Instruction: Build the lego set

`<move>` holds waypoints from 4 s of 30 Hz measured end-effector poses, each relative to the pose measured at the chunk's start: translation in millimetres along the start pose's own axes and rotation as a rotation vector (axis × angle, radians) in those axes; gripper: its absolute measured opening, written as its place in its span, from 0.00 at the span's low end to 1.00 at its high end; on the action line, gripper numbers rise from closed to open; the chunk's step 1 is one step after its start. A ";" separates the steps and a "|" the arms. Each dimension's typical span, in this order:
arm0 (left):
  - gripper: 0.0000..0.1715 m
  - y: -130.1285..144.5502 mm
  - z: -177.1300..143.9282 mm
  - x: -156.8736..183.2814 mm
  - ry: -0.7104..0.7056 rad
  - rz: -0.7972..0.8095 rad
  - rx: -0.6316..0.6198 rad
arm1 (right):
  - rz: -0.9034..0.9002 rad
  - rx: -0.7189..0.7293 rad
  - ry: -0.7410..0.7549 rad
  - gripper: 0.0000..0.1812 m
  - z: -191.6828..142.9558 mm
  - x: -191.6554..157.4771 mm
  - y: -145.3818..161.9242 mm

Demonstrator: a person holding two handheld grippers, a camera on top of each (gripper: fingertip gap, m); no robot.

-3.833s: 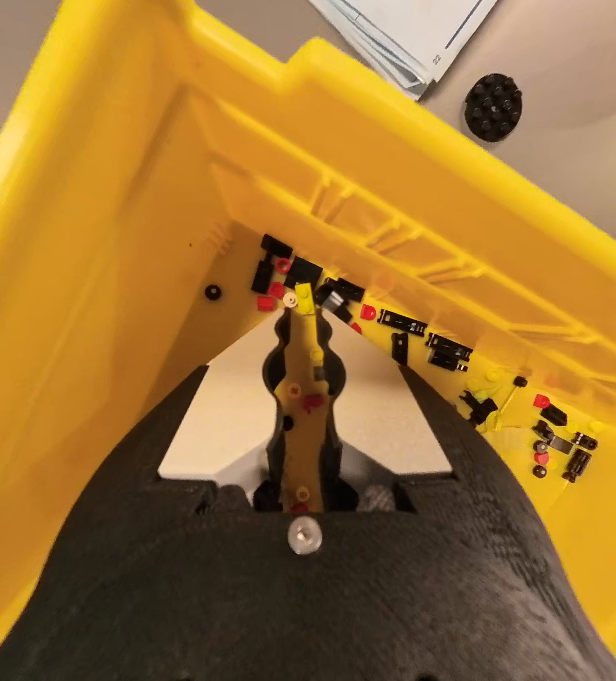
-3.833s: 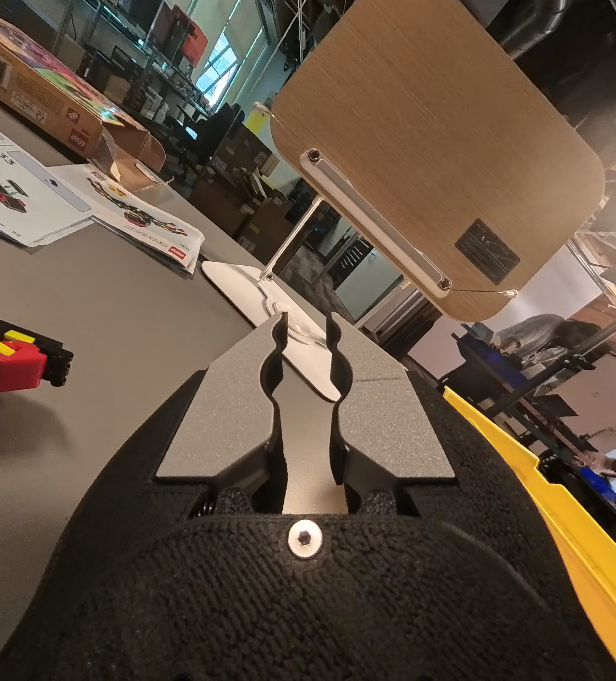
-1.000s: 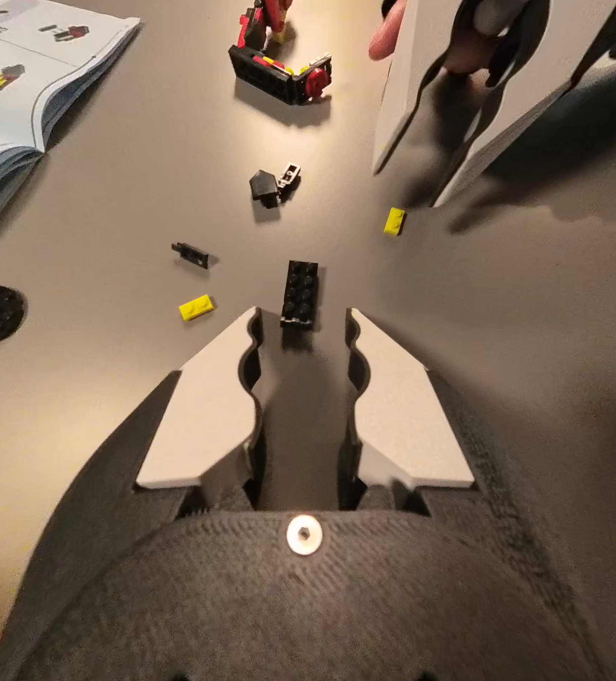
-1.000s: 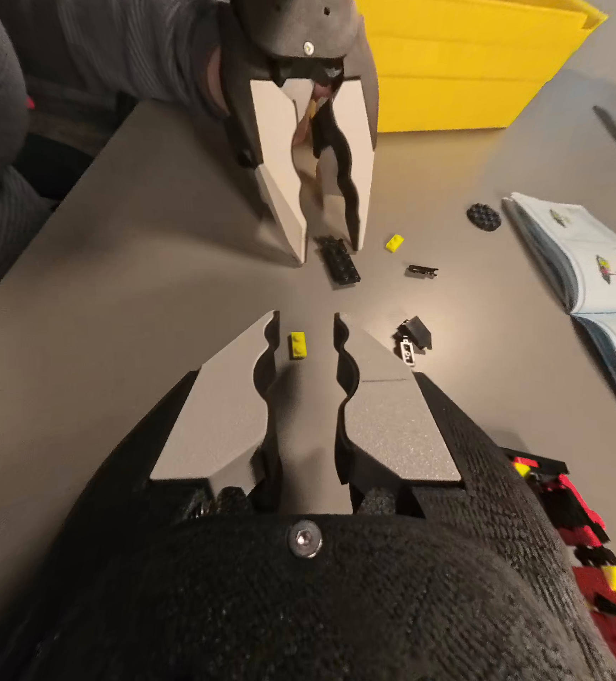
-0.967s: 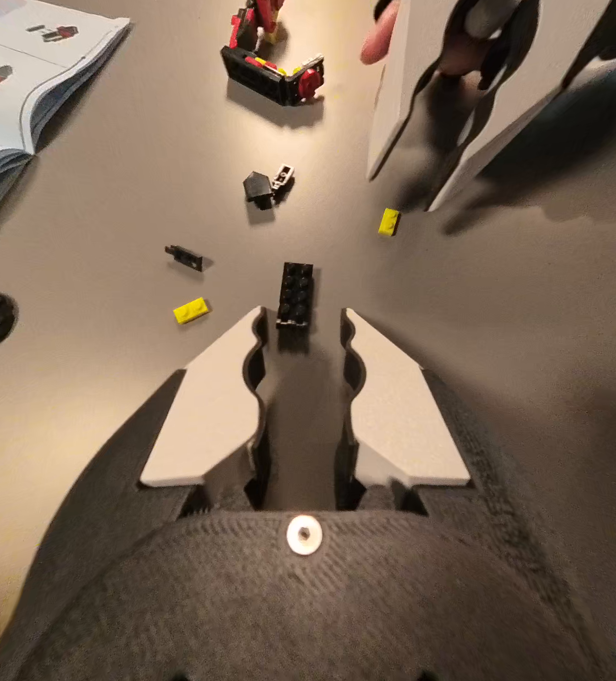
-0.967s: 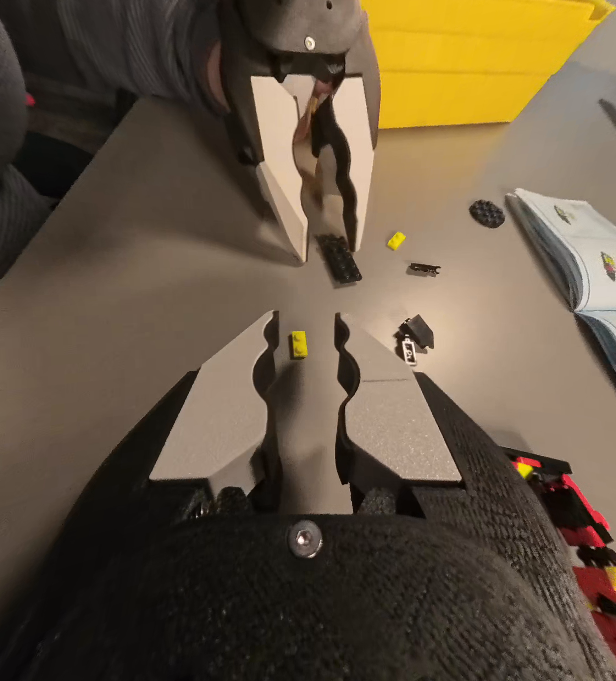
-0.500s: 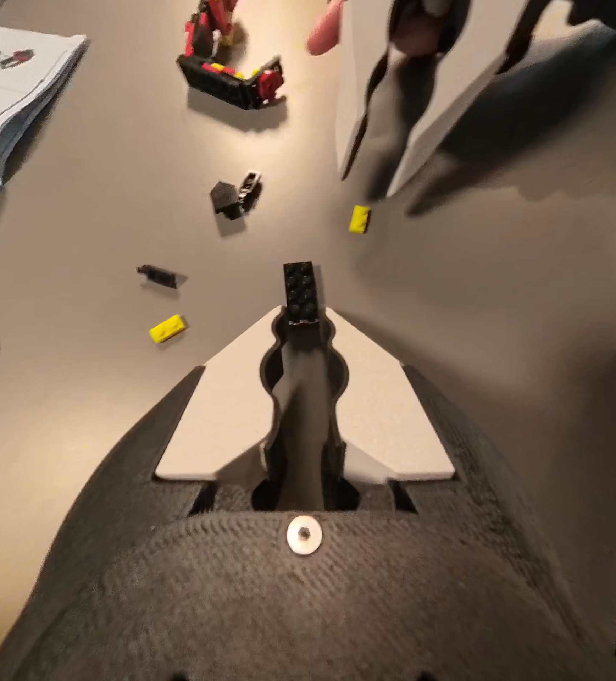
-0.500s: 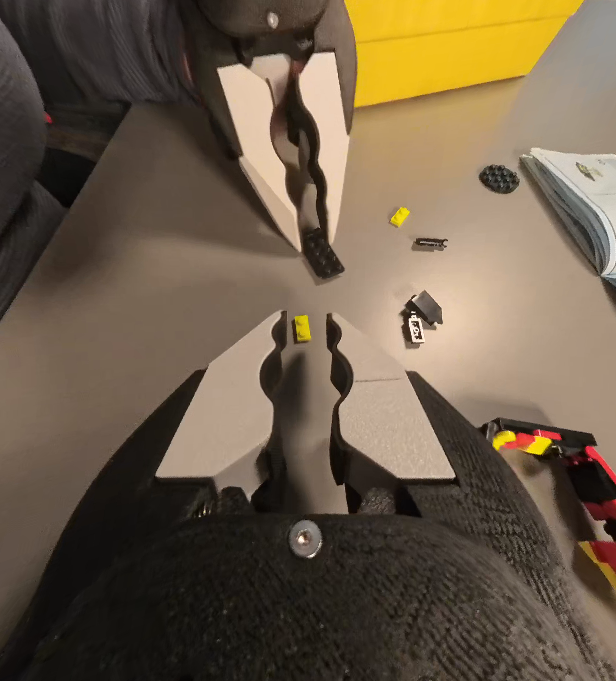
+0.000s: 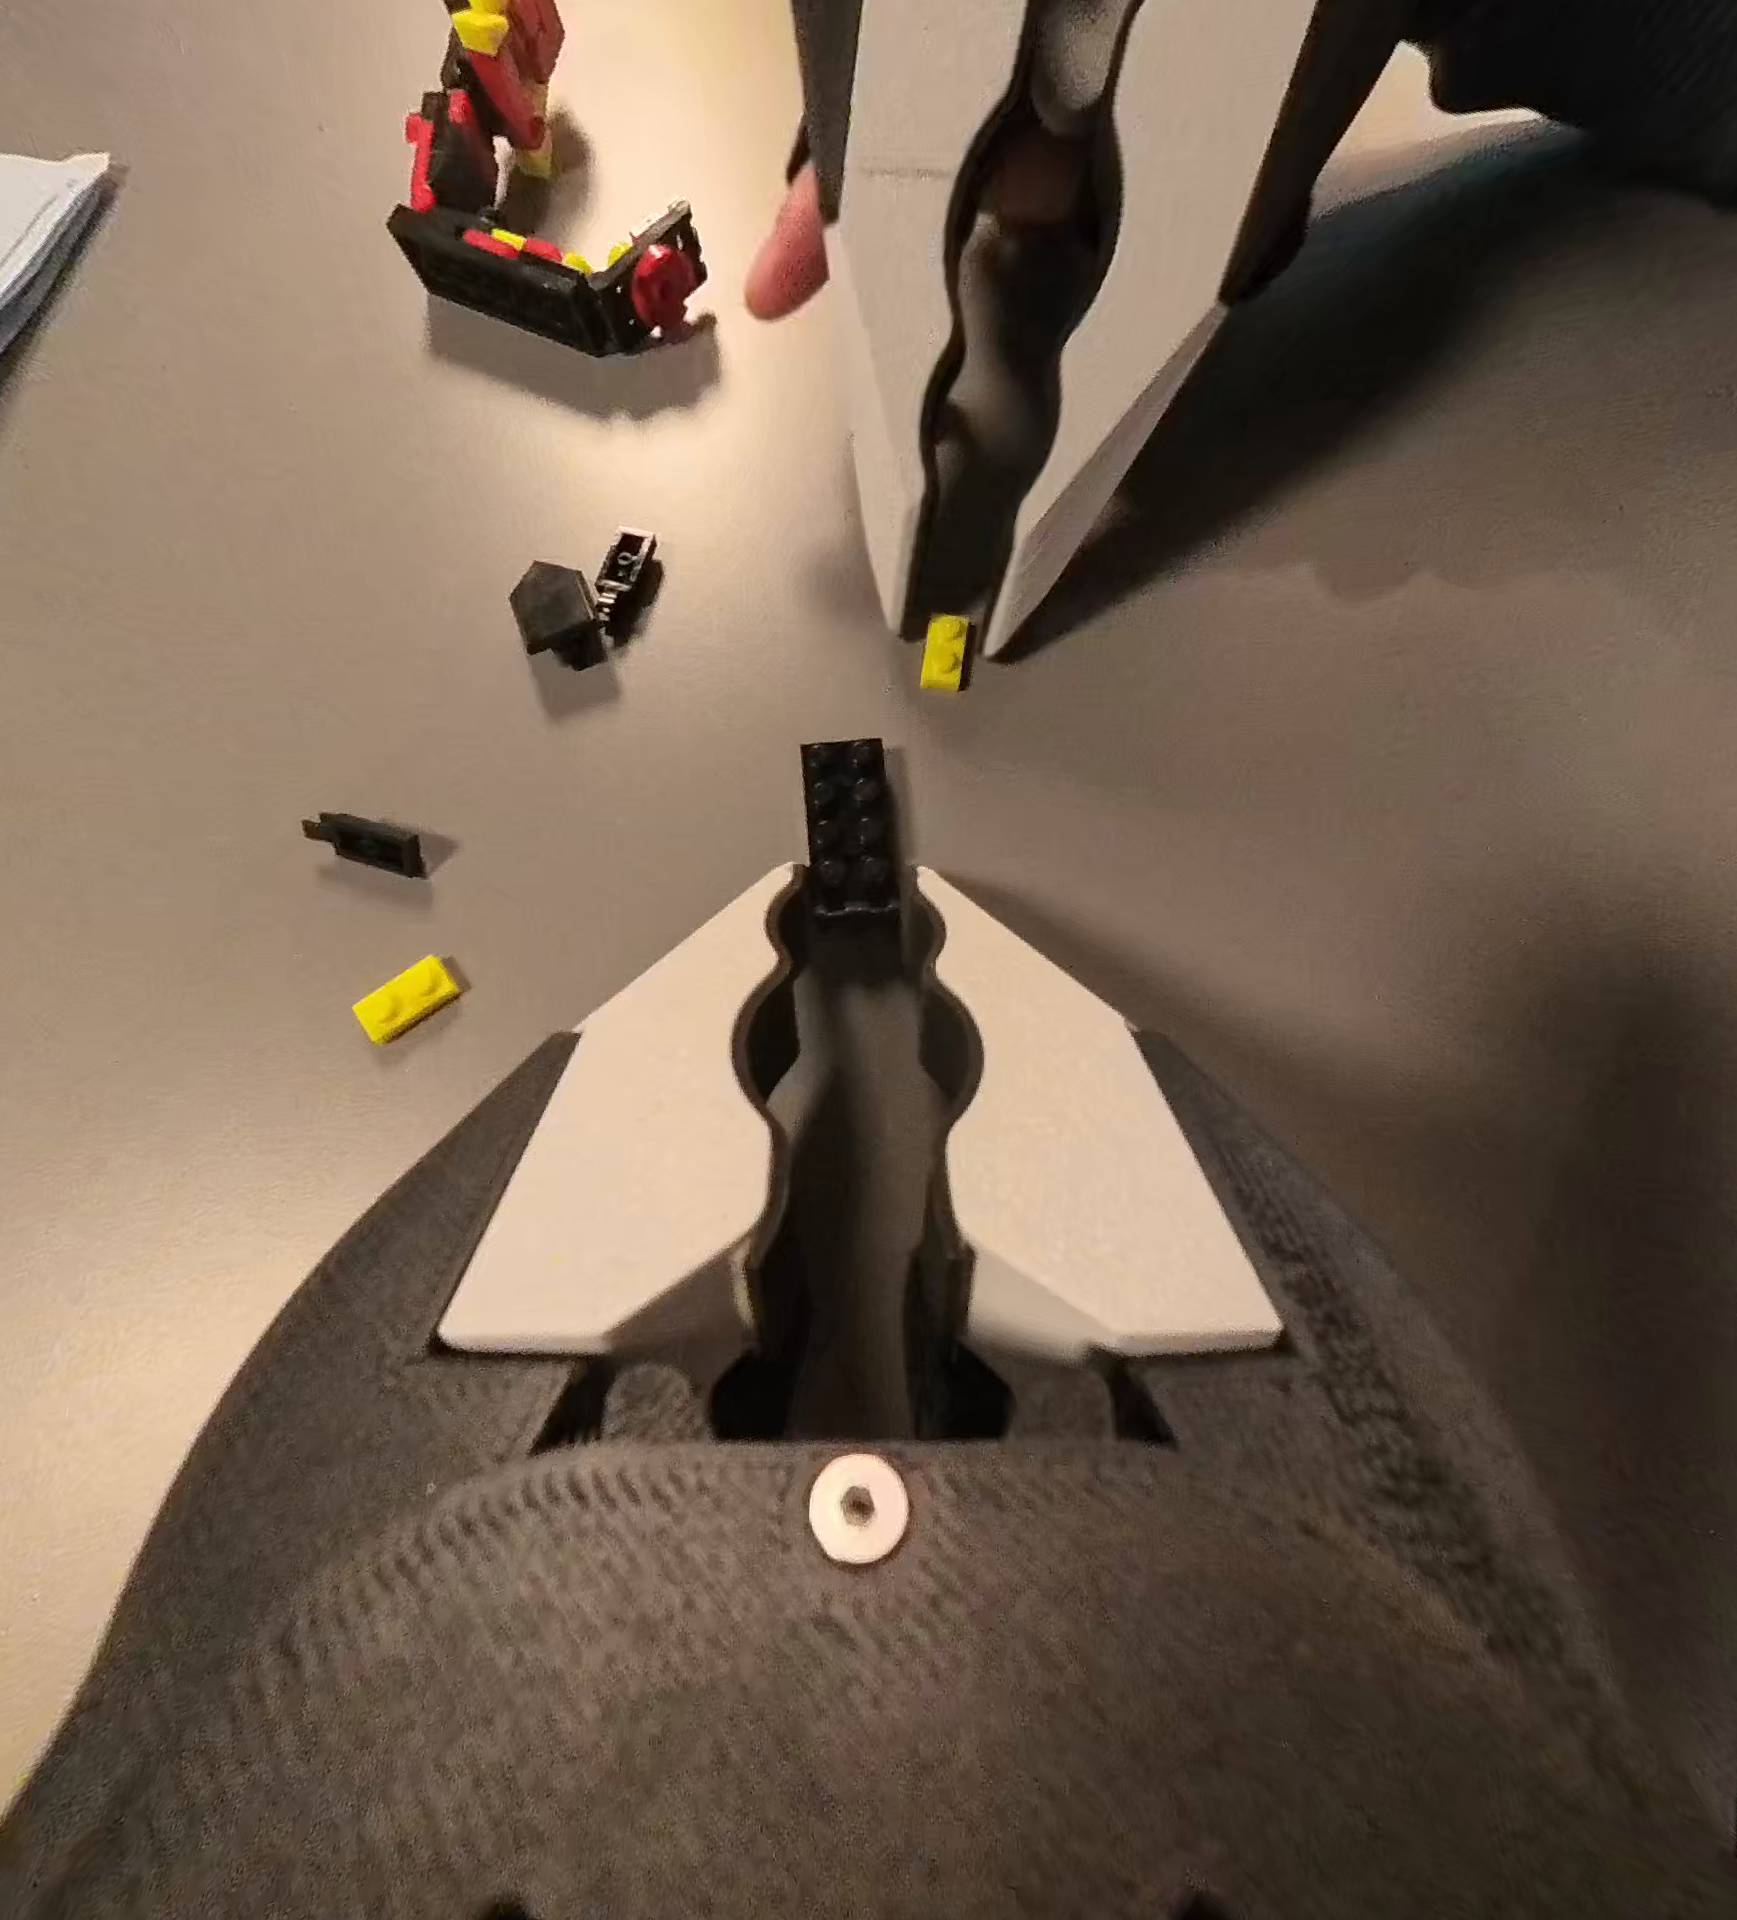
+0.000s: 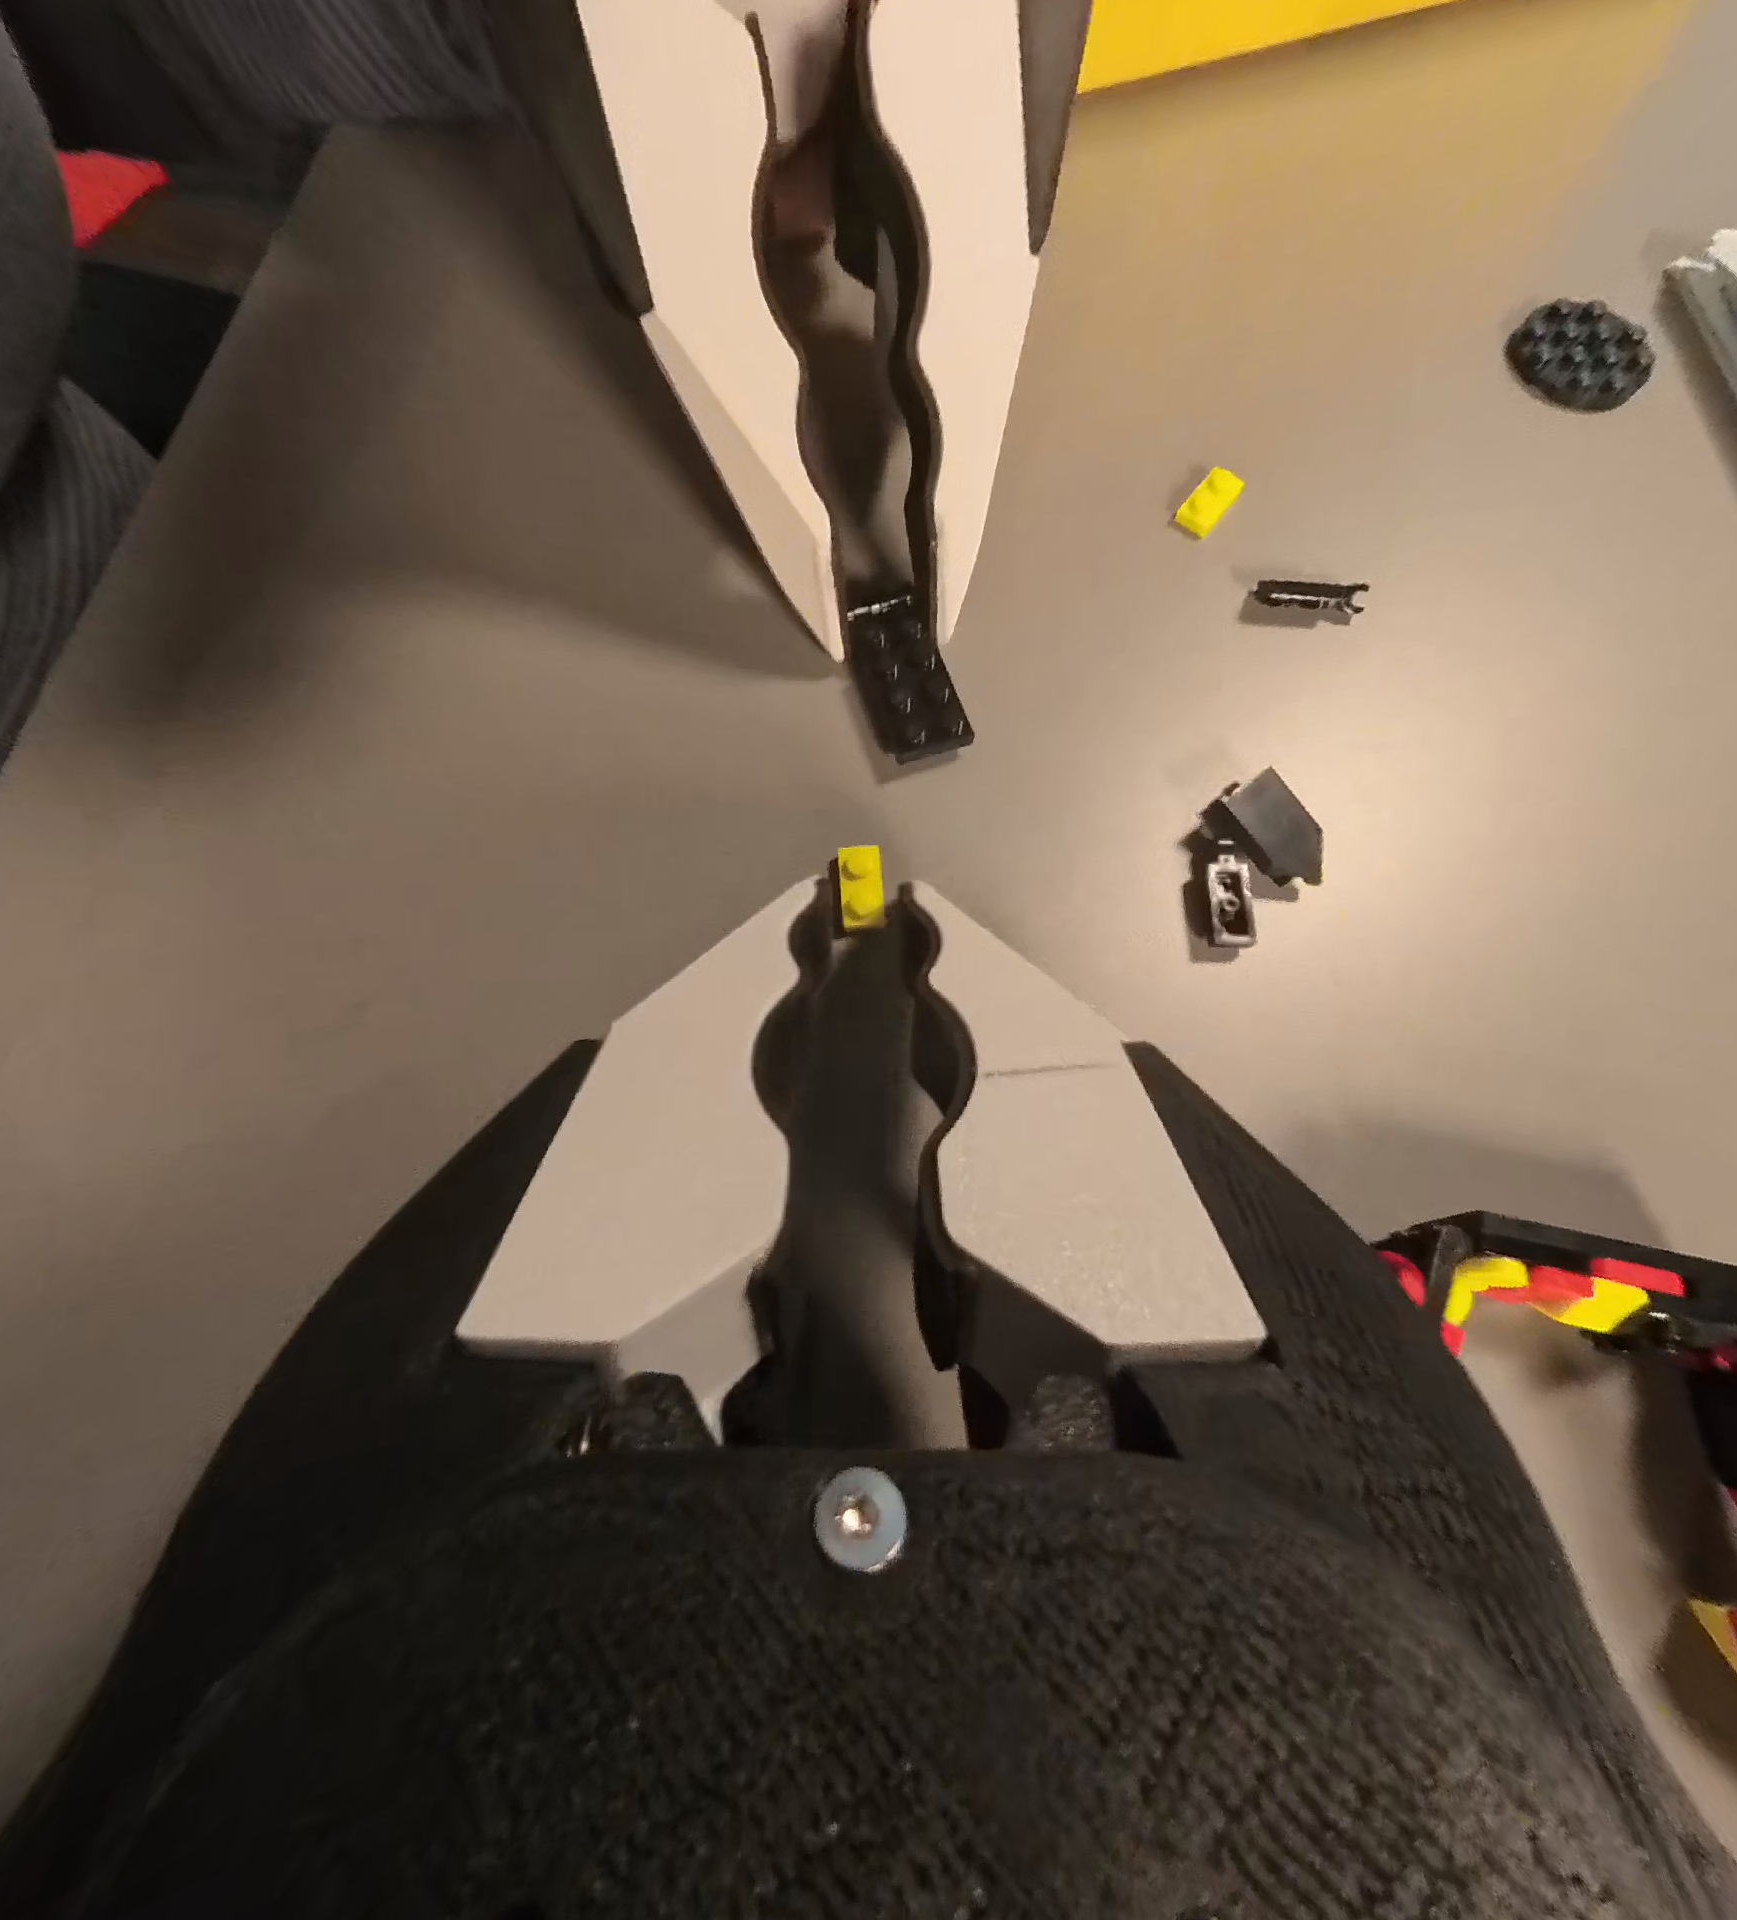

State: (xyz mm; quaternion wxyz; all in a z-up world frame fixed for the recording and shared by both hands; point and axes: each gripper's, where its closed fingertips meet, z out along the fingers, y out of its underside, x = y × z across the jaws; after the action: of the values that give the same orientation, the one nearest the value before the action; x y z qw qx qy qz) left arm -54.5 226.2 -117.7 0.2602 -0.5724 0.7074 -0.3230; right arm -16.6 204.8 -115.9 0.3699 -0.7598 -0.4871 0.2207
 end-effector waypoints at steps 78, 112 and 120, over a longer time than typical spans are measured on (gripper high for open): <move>0.09 -0.5 1.0 6.8 0.049 0.059 0.004 | 0.235 -0.057 0.378 0.10 -11.3 43.1 10.0; 0.09 0.1 0.2 14.0 0.068 0.113 0.008 | -0.088 -0.117 -0.064 0.05 26.3 -5.9 -30.3; 0.10 0.3 0.1 14.3 0.070 0.111 0.008 | -0.108 -0.110 -0.035 0.16 25.3 -2.6 -31.8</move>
State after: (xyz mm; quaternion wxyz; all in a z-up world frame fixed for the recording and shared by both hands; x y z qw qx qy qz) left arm -57.6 212.3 -118.0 0.2551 -0.5197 0.7453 -0.3306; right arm -53.7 219.2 -107.2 0.3306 -0.7476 -0.5450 0.1866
